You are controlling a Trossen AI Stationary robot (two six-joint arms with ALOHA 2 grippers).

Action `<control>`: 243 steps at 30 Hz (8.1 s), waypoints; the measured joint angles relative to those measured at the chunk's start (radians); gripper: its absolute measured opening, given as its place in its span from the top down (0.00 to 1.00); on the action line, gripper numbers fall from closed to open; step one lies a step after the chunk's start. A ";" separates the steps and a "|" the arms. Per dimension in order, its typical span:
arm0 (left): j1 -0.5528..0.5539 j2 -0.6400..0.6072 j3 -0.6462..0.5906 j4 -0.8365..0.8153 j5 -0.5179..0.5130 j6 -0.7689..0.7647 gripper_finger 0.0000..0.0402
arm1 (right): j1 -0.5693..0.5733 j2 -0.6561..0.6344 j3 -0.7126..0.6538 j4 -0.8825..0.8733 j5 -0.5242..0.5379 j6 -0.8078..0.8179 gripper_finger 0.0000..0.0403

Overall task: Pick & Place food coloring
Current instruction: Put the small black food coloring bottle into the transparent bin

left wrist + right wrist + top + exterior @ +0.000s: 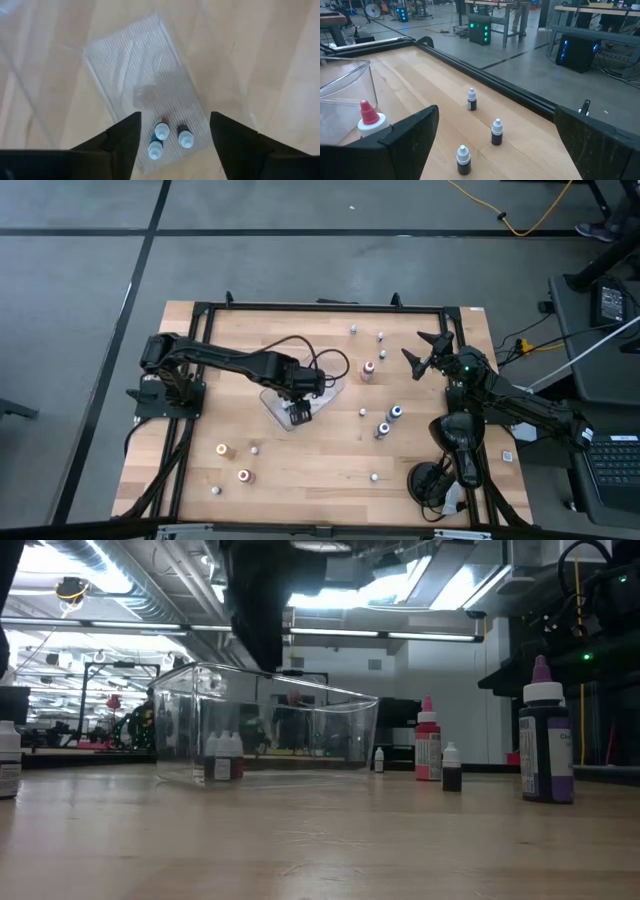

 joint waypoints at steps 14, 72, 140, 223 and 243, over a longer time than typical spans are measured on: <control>-0.044 -0.069 0.135 -0.193 0.091 -0.075 0.20 | 0.000 0.000 0.000 0.000 0.000 0.001 0.02; -0.371 -0.109 -0.380 0.068 0.236 -1.082 0.20 | 0.000 0.000 0.000 0.000 0.000 0.000 0.02; -0.406 -0.148 -0.427 0.057 0.189 -1.078 0.84 | 0.000 0.000 0.000 0.000 0.000 -0.001 0.02; -0.039 0.118 -0.010 -0.215 0.119 -0.509 0.84 | 0.000 0.000 0.000 0.000 0.000 0.000 0.02; -0.032 0.158 -0.056 -0.136 0.147 -0.518 0.84 | 0.000 0.000 0.000 0.000 0.000 -0.002 0.02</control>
